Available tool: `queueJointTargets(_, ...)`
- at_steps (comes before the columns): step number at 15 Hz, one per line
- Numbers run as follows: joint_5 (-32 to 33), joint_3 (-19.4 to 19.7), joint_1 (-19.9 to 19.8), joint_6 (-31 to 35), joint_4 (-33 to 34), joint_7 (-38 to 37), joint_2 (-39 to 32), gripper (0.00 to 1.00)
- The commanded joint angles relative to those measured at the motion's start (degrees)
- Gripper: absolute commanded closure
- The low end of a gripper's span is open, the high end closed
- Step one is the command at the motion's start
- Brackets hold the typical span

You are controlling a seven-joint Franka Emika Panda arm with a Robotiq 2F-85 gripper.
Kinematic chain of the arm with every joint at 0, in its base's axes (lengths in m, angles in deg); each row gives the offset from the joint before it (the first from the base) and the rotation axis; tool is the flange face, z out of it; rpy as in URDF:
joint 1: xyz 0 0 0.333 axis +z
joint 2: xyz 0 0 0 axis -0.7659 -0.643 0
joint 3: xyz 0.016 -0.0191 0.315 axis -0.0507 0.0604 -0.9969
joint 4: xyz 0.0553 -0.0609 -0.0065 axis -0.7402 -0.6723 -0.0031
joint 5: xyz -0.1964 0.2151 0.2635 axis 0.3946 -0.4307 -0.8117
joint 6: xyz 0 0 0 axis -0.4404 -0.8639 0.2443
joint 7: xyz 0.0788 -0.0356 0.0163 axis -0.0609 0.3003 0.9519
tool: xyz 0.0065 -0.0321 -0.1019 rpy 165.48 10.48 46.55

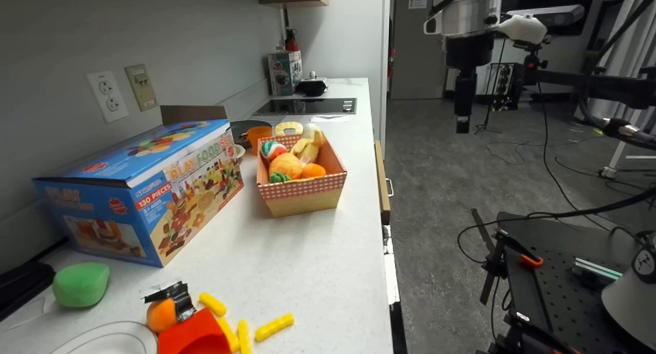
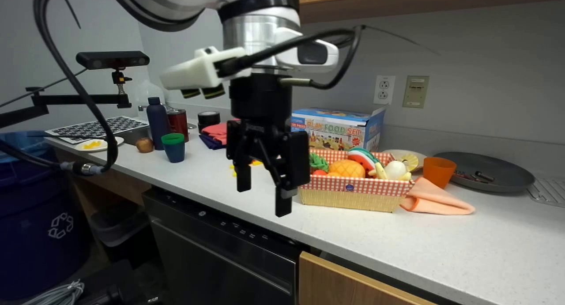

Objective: Open the drawer, then remove the purple plushie from the drawer, then close the drawer

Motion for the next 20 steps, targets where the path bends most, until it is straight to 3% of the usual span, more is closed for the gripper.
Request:
queueJointTargets(1,5.94,0.45,-2.77,2.88,7.96,0.71,-12.58,0.0)
queueJointTargets(2,8.45,0.24,-3.8,3.64,8.96,-1.02,-14.44,0.0)
queueJointTargets(3,5.26,0.03,-2.35,2.91,4.65,-0.19,-8.5,0.0)
queueJointTargets(6,7.24,0.39,-3.58,3.89,7.62,-0.38,-13.89,0.0)
queueJointTargets(10,7.27,0.38,-3.57,3.89,8.28,-0.39,-14.43,0.0)
queueJointTargets(14,-0.73,5.03,-3.74,8.31,10.86,11.84,-20.55,0.0)
queueJointTargets(20,-6.22,6.69,-3.85,9.95,15.22,23.1,-28.18,0.0)
